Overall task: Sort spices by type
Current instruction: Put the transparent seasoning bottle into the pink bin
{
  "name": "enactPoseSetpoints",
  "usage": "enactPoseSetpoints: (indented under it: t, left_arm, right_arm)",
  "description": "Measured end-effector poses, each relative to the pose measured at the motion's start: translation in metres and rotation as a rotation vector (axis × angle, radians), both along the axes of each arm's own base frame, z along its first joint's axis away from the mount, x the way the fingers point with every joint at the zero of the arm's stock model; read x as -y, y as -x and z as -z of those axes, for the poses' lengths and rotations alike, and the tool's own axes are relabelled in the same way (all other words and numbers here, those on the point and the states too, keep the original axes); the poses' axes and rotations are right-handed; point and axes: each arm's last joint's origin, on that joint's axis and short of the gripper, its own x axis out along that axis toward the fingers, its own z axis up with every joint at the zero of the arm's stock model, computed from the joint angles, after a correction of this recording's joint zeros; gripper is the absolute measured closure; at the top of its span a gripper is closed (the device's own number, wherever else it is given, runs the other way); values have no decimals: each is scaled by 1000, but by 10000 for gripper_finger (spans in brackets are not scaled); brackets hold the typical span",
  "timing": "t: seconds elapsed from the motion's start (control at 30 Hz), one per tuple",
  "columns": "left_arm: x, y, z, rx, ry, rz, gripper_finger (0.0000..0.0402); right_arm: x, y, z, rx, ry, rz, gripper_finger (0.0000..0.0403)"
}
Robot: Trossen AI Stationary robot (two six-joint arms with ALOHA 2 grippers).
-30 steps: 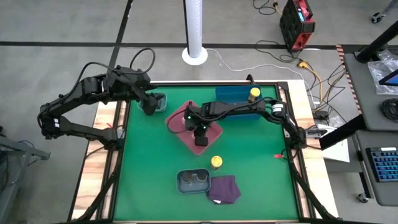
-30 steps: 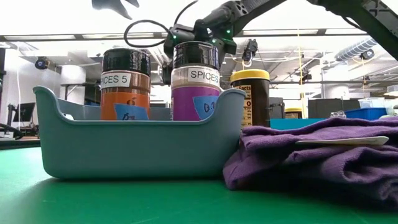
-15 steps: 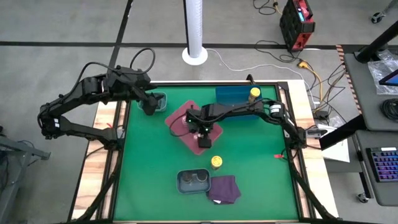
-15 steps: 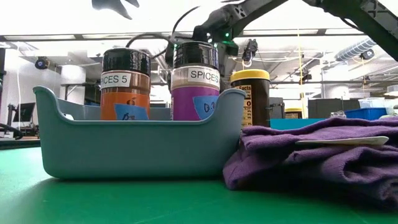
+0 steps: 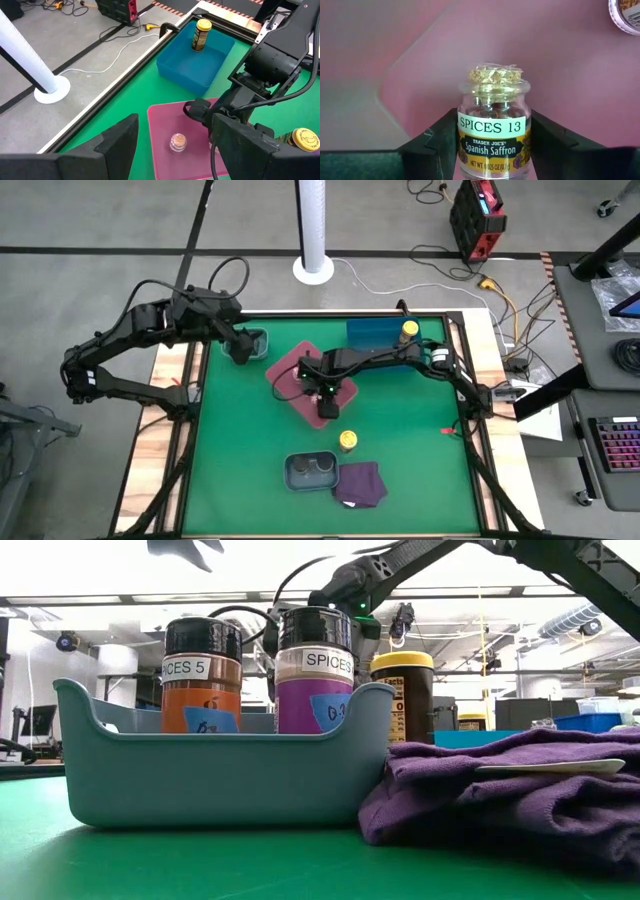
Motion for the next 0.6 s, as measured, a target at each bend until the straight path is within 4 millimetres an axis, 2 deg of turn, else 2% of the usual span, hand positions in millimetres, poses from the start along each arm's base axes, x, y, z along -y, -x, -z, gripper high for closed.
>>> enactPoseSetpoints:
  t: [0.13,0.23,0.43,0.6]
  left_arm:
    - [0,0,0,-4,-6,6,164]
    - [0,0,0,-8,-13,11,164]
    - [0,1,0,-9,-17,21,164]
    - [5,0,-3,29,24,183,164]
  right_arm:
    - [0,-2,-1,19,3,2,221]
    - [3,-3,-13,51,5,15,221]
    - [10,8,-70,177,10,77,221]
    - [7,34,-119,337,12,112,221]
